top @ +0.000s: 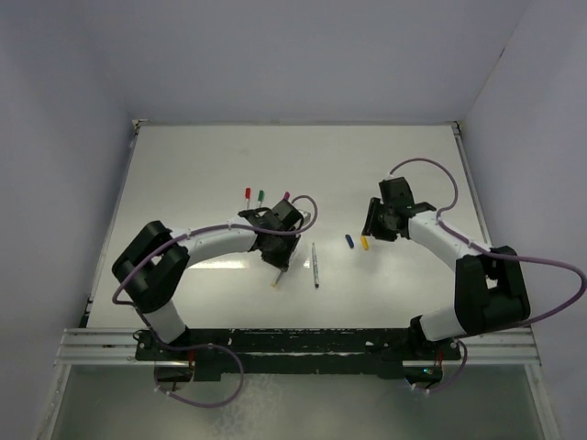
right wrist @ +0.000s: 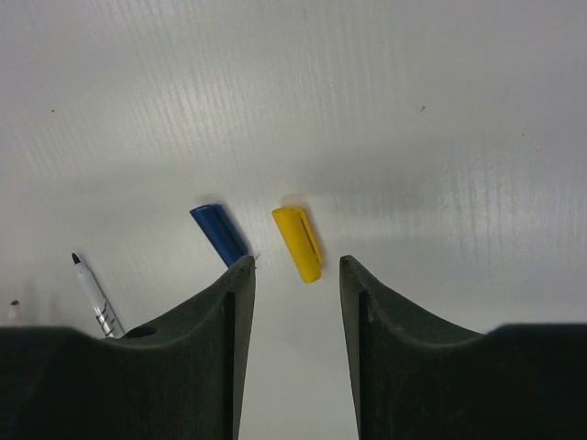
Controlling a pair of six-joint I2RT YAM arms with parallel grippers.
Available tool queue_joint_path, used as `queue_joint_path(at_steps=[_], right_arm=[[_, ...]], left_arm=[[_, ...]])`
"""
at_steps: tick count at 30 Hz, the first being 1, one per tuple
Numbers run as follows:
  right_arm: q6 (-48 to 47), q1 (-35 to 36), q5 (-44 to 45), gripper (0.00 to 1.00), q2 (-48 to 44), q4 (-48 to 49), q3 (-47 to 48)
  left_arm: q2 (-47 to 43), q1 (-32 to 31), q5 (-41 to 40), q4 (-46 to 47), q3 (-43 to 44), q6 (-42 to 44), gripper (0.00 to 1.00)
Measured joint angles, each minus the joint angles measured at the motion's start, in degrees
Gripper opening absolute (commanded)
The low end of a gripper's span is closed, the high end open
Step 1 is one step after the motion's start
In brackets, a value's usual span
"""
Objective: Insert the pens into the pen caps
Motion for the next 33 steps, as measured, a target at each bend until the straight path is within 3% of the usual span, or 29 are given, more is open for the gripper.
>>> queue_joint_path(at_steps=[9,33], right_arm=[[-0.2,0.0,0.0,0.42,2.2,-0.8,0.7],[-2.1,0.0,-0.3,0.42,9.7,-1.7,3.9]], left_arm=[[-8.1,7.0,7.4,4.2,0.0,0.2,0.00],[-8.3,8.7,15.7,8.7,-0.3,0.6,0.00]])
